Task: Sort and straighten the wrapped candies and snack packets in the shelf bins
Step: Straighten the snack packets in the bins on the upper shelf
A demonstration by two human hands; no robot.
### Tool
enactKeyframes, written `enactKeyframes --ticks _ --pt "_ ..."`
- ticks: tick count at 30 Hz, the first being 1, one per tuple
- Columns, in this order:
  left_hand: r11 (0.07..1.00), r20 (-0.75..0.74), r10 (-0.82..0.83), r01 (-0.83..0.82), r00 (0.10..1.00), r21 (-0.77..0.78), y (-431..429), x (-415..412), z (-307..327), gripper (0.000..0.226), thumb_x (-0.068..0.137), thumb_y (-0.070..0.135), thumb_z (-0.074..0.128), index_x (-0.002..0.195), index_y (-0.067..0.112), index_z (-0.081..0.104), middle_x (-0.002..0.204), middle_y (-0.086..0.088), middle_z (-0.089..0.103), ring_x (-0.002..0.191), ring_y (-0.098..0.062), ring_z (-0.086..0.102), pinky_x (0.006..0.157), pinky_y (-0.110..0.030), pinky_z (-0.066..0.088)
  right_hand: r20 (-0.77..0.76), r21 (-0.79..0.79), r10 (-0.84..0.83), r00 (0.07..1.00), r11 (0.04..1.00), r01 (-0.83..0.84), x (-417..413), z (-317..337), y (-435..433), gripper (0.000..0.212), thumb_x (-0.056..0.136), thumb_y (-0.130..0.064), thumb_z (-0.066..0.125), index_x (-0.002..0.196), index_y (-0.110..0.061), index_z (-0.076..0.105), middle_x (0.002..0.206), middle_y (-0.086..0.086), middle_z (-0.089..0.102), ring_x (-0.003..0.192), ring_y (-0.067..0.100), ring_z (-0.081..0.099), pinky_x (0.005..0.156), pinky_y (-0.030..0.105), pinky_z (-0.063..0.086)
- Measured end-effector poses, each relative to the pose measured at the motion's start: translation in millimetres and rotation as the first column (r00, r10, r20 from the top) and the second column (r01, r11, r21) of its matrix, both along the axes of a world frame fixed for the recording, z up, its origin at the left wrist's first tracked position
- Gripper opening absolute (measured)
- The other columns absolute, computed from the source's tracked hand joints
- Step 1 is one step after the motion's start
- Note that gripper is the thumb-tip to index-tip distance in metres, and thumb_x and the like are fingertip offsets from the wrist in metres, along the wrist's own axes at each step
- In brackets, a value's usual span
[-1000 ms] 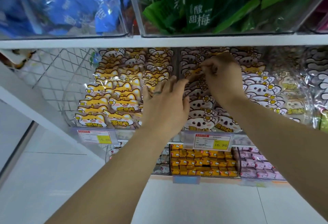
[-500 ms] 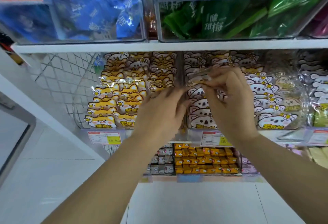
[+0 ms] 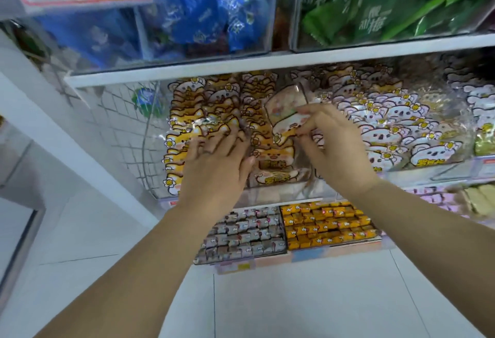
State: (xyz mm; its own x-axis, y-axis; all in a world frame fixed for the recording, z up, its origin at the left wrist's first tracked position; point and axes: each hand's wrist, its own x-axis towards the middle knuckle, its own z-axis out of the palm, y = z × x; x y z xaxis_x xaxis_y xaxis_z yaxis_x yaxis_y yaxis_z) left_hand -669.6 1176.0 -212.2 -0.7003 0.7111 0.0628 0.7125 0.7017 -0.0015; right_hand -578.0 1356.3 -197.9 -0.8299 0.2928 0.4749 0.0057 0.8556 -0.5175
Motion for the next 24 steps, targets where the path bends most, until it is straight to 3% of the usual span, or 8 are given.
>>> enactKeyframes --ticks 4,7,10,14,17,24 --pt "1.0 -0.023 -0.026 0.026 0.999 -0.011 -8 6 -12 0.058 0.094 0.044 0.011 0.136 0.028 0.047 0.138 0.005 0.052 0.131 -0.021 0.043 0.11 -0.044 0.005 0.064 0.022 -0.067 0.996 0.998 0.066 -8 3 -2 0.011 0.085 0.004 0.056 0.089 -0.005 0.061 0.121 0.01 0.056 0.105 0.024 0.056 0.084 0.013 0.031" --pt "0.998 -0.02 -0.037 0.038 0.999 0.056 -7 4 -5 0.055 0.094 0.046 0.014 0.128 0.029 0.054 0.129 0.006 0.059 0.121 -0.02 0.052 0.104 -0.039 0.016 0.079 0.03 -0.121 0.989 0.992 0.119 -14 4 -4 0.017 0.086 0.001 0.058 0.101 -0.004 0.063 0.121 0.012 0.053 0.11 0.026 0.053 0.087 0.011 0.028" --pt "0.995 0.116 0.002 -0.014 0.993 0.1 1 -11 7 0.047 0.098 0.048 0.017 0.127 0.033 0.051 0.13 0.009 0.055 0.115 -0.019 0.051 0.1 -0.037 0.027 0.09 -0.023 -0.197 0.976 0.98 0.199 -23 6 -3 0.028 0.087 -0.006 0.061 0.115 -0.006 0.059 0.123 0.012 0.05 0.111 0.025 0.05 0.089 0.016 0.031" --pt "0.945 0.168 0.03 -0.082 0.985 0.317 17 -30 13 0.033 0.099 0.037 0.038 0.125 0.026 0.055 0.122 0.002 0.056 0.109 -0.021 0.053 0.088 -0.036 0.043 0.17 -0.115 -0.244 0.955 0.957 0.266 -32 4 1 0.042 0.088 -0.012 0.059 0.129 -0.01 0.051 0.127 0.011 0.05 0.116 0.025 0.048 0.095 0.024 0.034" --pt "0.897 0.082 0.036 -0.069 0.996 0.436 36 -39 6 0.03 0.096 0.029 0.045 0.123 0.025 0.057 0.119 0.001 0.059 0.106 -0.02 0.056 0.09 -0.037 0.045 0.164 -0.134 -0.21 0.964 0.963 0.232 -33 0 3 0.042 0.088 -0.009 0.056 0.13 -0.013 0.051 0.13 0.008 0.053 0.12 0.023 0.049 0.099 0.026 0.035" --pt "0.87 0.212 0.116 -0.202 0.97 0.45 85 -72 -2 0.036 0.098 0.022 0.045 0.132 0.014 0.049 0.131 -0.008 0.052 0.118 -0.026 0.05 0.092 -0.034 0.042 0.105 -0.135 -0.169 0.98 0.974 0.182 -33 -5 4 0.039 0.088 -0.007 0.055 0.127 -0.013 0.055 0.124 0.007 0.058 0.116 0.022 0.052 0.1 0.028 0.039"
